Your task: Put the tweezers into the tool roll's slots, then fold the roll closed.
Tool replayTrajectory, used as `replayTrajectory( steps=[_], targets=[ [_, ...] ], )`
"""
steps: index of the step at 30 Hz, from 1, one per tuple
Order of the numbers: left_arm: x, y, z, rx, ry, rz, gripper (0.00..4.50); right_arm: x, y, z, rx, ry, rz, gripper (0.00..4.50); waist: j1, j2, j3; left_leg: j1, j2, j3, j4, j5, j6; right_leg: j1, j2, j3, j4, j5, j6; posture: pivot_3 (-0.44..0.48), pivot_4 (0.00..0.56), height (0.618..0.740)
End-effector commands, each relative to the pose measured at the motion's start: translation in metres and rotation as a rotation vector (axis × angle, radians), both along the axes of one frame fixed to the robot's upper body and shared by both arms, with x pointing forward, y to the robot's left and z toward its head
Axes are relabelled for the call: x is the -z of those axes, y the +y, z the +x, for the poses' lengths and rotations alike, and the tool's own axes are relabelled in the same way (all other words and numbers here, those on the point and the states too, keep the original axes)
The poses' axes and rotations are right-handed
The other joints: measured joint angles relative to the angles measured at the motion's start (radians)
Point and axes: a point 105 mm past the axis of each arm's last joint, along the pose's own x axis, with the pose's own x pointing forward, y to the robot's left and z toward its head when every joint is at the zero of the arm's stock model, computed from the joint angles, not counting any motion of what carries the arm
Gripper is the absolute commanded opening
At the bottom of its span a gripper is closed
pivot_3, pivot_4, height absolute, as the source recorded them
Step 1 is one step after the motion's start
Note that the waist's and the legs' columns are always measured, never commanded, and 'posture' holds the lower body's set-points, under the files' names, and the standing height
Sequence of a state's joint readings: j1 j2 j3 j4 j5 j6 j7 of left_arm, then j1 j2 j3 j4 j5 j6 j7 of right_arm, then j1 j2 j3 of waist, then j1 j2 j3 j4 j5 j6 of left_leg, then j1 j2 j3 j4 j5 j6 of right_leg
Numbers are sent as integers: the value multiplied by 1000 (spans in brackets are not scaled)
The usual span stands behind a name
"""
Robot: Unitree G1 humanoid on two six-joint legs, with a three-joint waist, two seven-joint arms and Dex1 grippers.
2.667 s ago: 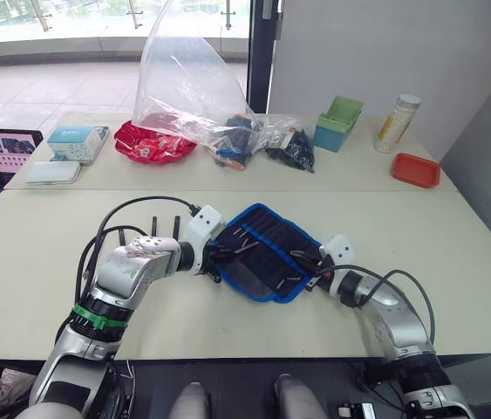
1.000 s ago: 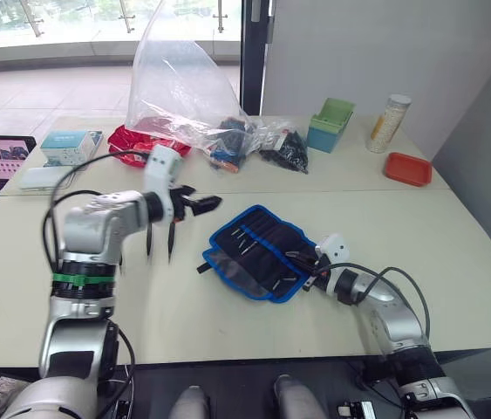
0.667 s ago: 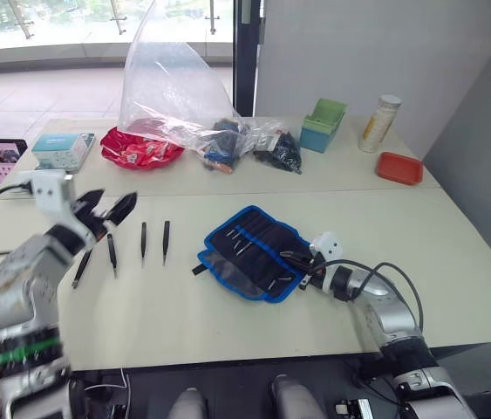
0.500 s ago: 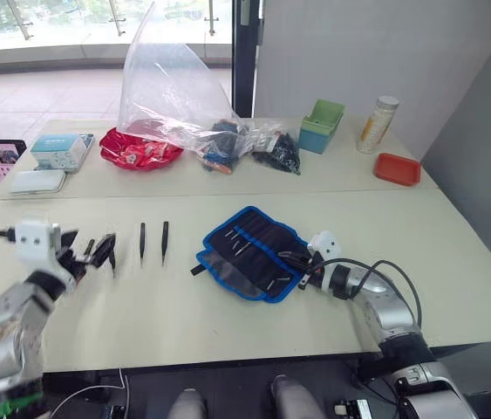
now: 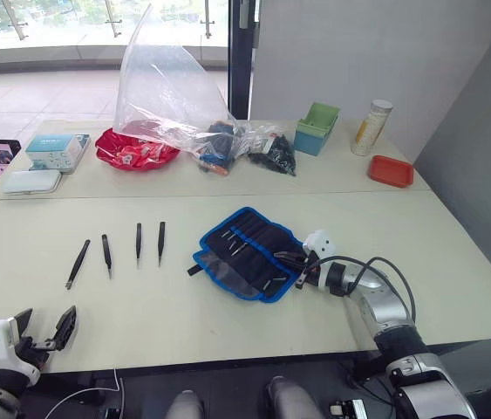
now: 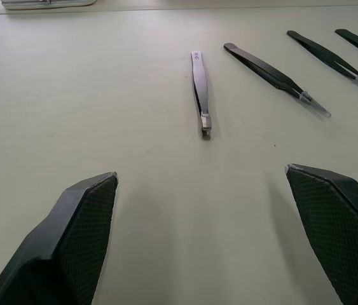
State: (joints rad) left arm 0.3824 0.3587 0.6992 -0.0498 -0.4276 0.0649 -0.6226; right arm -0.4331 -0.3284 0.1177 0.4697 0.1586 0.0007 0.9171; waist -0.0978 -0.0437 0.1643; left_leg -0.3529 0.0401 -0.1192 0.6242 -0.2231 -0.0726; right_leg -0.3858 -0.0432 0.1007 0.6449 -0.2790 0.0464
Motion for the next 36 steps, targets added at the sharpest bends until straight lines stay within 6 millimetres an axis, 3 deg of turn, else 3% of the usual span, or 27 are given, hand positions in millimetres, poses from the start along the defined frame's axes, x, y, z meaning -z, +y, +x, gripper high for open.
replayTrajectory(
  steps=[1, 7, 13, 21, 29, 36],
  targets=[
    [-6, 2, -2, 4, -29, 17, 4476, 57, 11, -31, -95, 205, -107, 0, 0, 0, 0, 0, 0, 0, 0, 0, 0, 0, 0, 0, 0, 0, 0, 0, 150, 740],
    [-6, -7, 8, 39, -39, -31, 4476, 55, 11, -31, -93, 200, -104, 0, 0, 0, 0, 0, 2, 2, -1, -1, -2, -1, 1, 0, 0, 0, -1, 0, 150, 740],
    [-19, -5, 39, 42, -34, -79, 4476, 47, 13, -30, -68, 187, -69, 0, 1, 0, 0, 0, 2, 2, -1, -1, -2, -1, 2, 0, 0, 0, -1, 0, 150, 740],
    [-25, -8, 83, 46, 67, -15, 4476, 40, 11, -30, -45, 168, -61, 0, -5, 0, 0, 1, 3, 3, -9, -2, -4, -3, 3, 0, 0, 4, 6, 0, 150, 740],
    [-25, 5, 84, -19, 99, 16, 4476, 45, 5, -34, -20, 175, -77, 0, -4, 0, 0, 1, 5, 3, -17, -3, -5, -6, 5, 0, -1, 3, 3, 0, 150, 740],
    [-23, 5, 79, -26, 130, 18, 4476, 43, 2, -32, -7, 170, -79, 0, -1, 0, 0, 1, 5, 3, -17, -4, -6, -5, 5, 0, -2, 3, 3, 0, 150, 740]
  ],
)
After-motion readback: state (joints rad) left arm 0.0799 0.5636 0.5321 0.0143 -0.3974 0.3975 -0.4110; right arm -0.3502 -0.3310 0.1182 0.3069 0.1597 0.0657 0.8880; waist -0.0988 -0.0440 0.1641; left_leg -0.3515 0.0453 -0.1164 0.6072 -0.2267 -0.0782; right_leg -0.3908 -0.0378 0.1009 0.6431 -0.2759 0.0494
